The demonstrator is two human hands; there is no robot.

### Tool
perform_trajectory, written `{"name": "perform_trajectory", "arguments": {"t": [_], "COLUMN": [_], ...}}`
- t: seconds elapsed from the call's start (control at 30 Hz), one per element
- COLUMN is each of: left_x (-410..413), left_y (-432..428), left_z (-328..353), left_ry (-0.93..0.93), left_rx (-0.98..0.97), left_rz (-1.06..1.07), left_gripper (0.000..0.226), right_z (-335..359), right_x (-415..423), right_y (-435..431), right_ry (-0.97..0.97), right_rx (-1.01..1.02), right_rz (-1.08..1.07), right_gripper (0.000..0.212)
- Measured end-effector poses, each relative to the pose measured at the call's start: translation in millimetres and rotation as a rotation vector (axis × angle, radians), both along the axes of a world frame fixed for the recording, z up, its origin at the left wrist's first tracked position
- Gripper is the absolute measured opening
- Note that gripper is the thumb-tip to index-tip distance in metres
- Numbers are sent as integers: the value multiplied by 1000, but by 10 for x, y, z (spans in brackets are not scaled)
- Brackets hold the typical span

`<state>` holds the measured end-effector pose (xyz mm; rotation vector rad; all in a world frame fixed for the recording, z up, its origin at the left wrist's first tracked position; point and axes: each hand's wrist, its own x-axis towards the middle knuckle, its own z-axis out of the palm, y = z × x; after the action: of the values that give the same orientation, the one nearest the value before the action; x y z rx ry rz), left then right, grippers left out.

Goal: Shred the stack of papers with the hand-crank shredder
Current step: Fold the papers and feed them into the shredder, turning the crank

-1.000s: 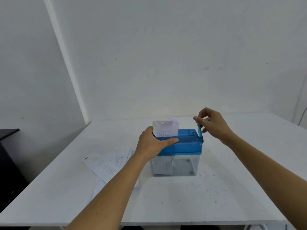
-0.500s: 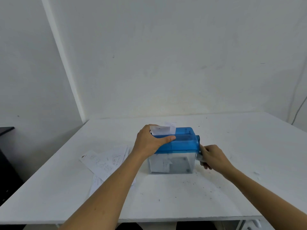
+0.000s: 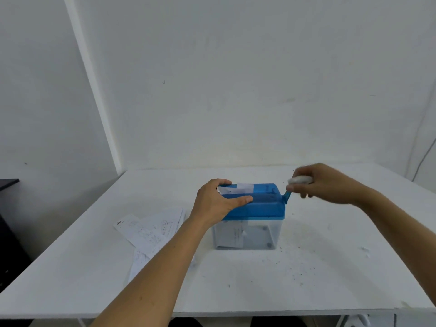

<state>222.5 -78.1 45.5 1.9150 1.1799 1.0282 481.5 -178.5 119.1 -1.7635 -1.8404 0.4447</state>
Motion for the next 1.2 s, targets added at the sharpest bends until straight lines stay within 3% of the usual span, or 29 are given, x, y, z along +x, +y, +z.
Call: {"name": "perform_trajectory", "arguments": {"t": [0.17,0.37,0.57,0.77,0.9,1.0,1.1,1.2], "left_x": [-10,-6,-1,15,12,5,-6,-8], "left_y": [10,0,-24,-33,-36,-35,-32,-28], "left_z": [-21,-7,-8,-9,-4,1,2,4], "left_ry": [-32,-31,-28,-20,-24,-24,-18,-21], "left_rx": [-8,-2,-7,12,7,1,-2,-9], "left_rz": [-4,2,-5,-3,-10,-11,-22,-30], "left_gripper": [75,73,74,71,72,73,74,73], "right_z": [-163,-594,-1174,-1273,-932,-489,-184,-130], "right_x": [28,-48,-120,-223,-257,-205,-97,-22], "right_y": [381,681,621,177,-140,-298,-237,-25], "right_ry": [255,468,442,332,378,448,276,258], "right_rx": [174,157,-18,-138,-149,-106,-56,3], "right_rz": [-80,-169,-279,-284,-198,-49,8,-54], "right_gripper": [28,22,17,45,59,50,34,31]}}
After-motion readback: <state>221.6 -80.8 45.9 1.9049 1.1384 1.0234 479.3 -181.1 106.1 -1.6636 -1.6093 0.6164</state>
